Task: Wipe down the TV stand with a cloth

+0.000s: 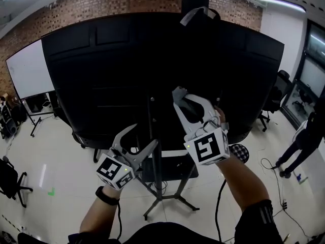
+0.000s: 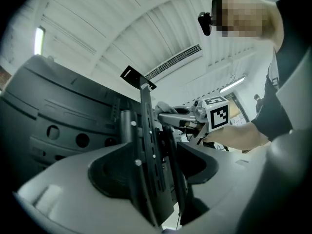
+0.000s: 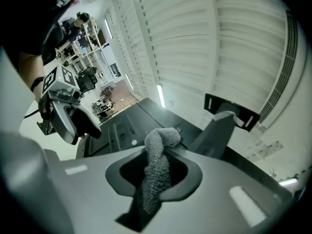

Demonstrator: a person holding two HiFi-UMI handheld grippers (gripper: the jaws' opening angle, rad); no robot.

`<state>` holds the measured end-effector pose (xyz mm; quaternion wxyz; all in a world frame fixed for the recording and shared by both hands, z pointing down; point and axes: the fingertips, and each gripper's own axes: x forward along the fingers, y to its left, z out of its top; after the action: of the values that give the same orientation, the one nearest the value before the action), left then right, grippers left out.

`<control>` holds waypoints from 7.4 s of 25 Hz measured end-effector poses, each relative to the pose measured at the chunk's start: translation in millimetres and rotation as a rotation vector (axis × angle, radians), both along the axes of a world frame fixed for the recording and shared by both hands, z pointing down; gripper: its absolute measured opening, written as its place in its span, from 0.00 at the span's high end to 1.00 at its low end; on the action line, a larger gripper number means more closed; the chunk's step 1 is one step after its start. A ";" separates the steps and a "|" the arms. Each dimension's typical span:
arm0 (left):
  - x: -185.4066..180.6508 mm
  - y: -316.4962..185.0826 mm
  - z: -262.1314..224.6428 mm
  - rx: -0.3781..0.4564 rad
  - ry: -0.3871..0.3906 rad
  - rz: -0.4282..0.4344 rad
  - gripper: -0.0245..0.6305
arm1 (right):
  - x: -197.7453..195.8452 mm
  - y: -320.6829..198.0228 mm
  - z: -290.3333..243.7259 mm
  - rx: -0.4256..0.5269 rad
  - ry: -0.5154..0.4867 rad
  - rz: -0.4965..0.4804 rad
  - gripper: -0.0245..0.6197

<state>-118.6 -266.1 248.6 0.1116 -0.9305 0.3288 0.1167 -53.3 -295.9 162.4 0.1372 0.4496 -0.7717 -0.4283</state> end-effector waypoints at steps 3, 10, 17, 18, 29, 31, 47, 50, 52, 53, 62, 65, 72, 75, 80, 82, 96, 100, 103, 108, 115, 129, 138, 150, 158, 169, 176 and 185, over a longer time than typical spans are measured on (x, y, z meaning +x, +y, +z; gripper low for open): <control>-41.9 -5.6 0.7 -0.003 0.001 -0.034 0.50 | -64.1 -2.4 -0.2 0.000 0.039 -0.046 0.87; -110.9 -19.1 -0.8 -0.014 0.013 -0.078 0.50 | -169.5 -35.3 12.2 -0.005 0.183 -0.056 0.87; -160.0 -25.8 12.8 -0.031 0.038 -0.088 0.50 | -240.6 -65.6 23.5 -0.023 0.279 -0.017 0.87; -164.6 -26.0 13.4 -0.033 0.039 -0.089 0.50 | -248.0 -71.2 25.4 -0.027 0.292 -0.008 0.87; -174.2 -29.2 18.0 -0.045 0.051 -0.058 0.50 | -239.1 -101.5 43.4 0.020 0.503 0.187 0.87; -166.7 -28.2 16.6 -0.048 0.052 -0.040 0.50 | -222.3 -102.1 44.4 0.025 0.540 0.238 0.87; -140.6 -37.6 21.2 -0.049 0.044 0.036 0.50 | -196.3 -76.4 40.9 0.032 0.541 0.265 0.87; -153.7 -41.2 29.3 -0.057 0.043 0.011 0.50 | -226.7 -68.6 54.9 -0.005 0.523 0.177 0.87; -163.4 -43.6 36.8 -0.070 0.040 -0.012 0.50 | -243.7 -72.2 68.2 -0.022 0.528 0.137 0.87; -168.3 -44.5 40.5 -0.080 0.038 -0.024 0.50 | -250.8 -75.5 74.9 -0.036 0.528 0.121 0.87; -195.9 -45.8 62.6 -0.128 0.041 -0.076 0.50 | -264.7 -101.3 108.8 -0.085 0.549 0.110 0.87; -187.5 -45.6 64.2 -0.130 0.036 -0.055 0.50 | -246.0 -101.0 109.7 -0.086 0.559 0.148 0.87; -148.6 -41.3 55.0 -0.133 0.025 0.013 0.50 | -197.7 -98.7 112.2 -0.091 0.588 0.259 0.87; -135.9 -45.2 59.9 -0.123 0.023 0.042 0.50 | -182.1 -100.0 112.9 -0.054 0.628 0.302 0.87; -123.4 -46.3 57.9 -0.125 0.020 0.056 0.50 | -171.1 -96.9 109.8 -0.059 0.639 0.326 0.87; -120.7 -44.1 55.7 -0.123 0.021 0.059 0.50 | -172.0 -87.7 103.8 -0.078 0.581 0.288 0.87; -65.8 -22.9 9.3 -0.041 0.018 0.071 0.50 | -83.9 -26.5 -0.9 0.031 0.189 0.102 0.87; -47.2 -24.7 4.9 -0.034 0.021 0.049 0.50 | -50.4 -41.9 -3.4 -0.008 0.123 0.047 0.87; -33.4 -26.5 1.7 -0.039 0.022 0.025 0.50 | -32.4 -53.7 -3.7 -0.051 0.075 0.006 0.87; -13.3 -28.2 3.7 -0.050 0.011 -0.021 0.50 | -17.7 -72.9 7.9 -0.129 0.030 -0.052 0.87; -3.2 -32.0 12.6 -0.071 0.001 -0.098 0.50 | -24.7 -62.8 18.7 -0.108 0.051 -0.154 0.87; 0.4 -15.3 44.1 -0.136 -0.008 -0.247 0.50 | -48.1 -35.5 86.0 0.059 0.316 -0.220 0.87; -5.1 -11.7 78.4 -0.186 -0.032 -0.255 0.50 | -52.9 -32.1 117.9 0.177 0.420 -0.182 0.87; -6.3 -16.6 134.0 -0.273 -0.061 -0.107 0.48 | -59.2 -32.9 186.3 0.153 0.594 -0.081 0.87; -9.7 -18.8 193.3 -0.340 -0.096 -0.038 0.47 | -70.8 -38.9 231.4 0.118 0.639 -0.041 0.87; 1.9 -27.3 281.2 -0.435 -0.157 0.022 0.47 | -71.0 -33.3 334.9 -0.011 0.678 -0.056 0.87; -0.5 -31.1 346.9 -0.520 -0.180 0.032 0.46 | -69.3 -30.1 414.6 -0.100 0.696 -0.067 0.87; -9.0 -33.1 445.9 -0.639 -0.211 0.029 0.45 | -71.1 -32.2 521.8 -0.243 0.698 -0.077 0.87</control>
<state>-127.5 -299.2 694.5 -0.1541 -0.9300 0.3221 -0.0877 -124.4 -328.1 684.1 0.4283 0.2273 -0.7400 -0.4661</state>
